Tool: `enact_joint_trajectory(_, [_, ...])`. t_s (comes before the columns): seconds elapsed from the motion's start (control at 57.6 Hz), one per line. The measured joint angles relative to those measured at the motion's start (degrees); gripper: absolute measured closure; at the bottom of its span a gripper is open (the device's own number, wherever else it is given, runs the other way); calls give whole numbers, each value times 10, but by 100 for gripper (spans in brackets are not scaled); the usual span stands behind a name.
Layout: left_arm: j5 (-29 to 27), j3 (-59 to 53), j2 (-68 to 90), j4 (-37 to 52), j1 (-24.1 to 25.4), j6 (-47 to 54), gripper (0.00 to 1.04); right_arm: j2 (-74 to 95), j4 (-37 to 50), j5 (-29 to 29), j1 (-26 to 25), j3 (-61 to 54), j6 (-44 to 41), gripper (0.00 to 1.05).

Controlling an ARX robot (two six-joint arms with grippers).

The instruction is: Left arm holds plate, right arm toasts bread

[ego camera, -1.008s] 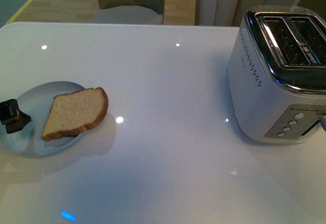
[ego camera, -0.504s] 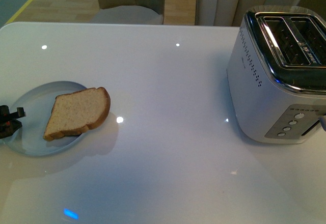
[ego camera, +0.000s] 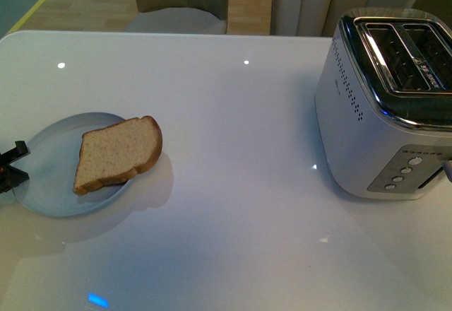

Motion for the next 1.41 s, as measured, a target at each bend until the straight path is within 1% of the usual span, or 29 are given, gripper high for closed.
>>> enact_joint_trajectory(0.278, [23, -59, -87, -12, 28, -42, 102, 0, 0, 0, 0, 0, 0, 9])
enact_joint_trajectory(0.4, [31, -90, -154, -42, 39, -53, 102, 0, 0, 0, 0, 0, 0, 9])
enact_joint_trajectory(0.539, [42, -112, -236, -84, 39, -60, 102, 0, 0, 0, 0, 0, 0, 9])
enact_joint_trajectory(0.712, [42, -119, -343, -155, 21, -73, 102, 0, 0, 0, 0, 0, 0, 9])
enact_joint_trajectory(0.73, [16, -87, -480, -273, -76, -120, 102, 0, 0, 0, 0, 0, 0, 9])
enact_joint_trajectory(0.799, [2, -68, -503, -299, -116, -138, 102, 0, 0, 0, 0, 0, 0, 9])
enact_joint_trajectory(1.008, [-37, -18, -523, -339, -216, -180, 102, 0, 0, 0, 0, 0, 0, 9])
enact_joint_trajectory(1.199, [-55, 15, -523, -353, -292, -225, 102, 0, 0, 0, 0, 0, 0, 9])
enact_joint_trajectory(1.407, [-65, 23, -528, -361, -346, -271, 102, 0, 0, 0, 0, 0, 0, 9])
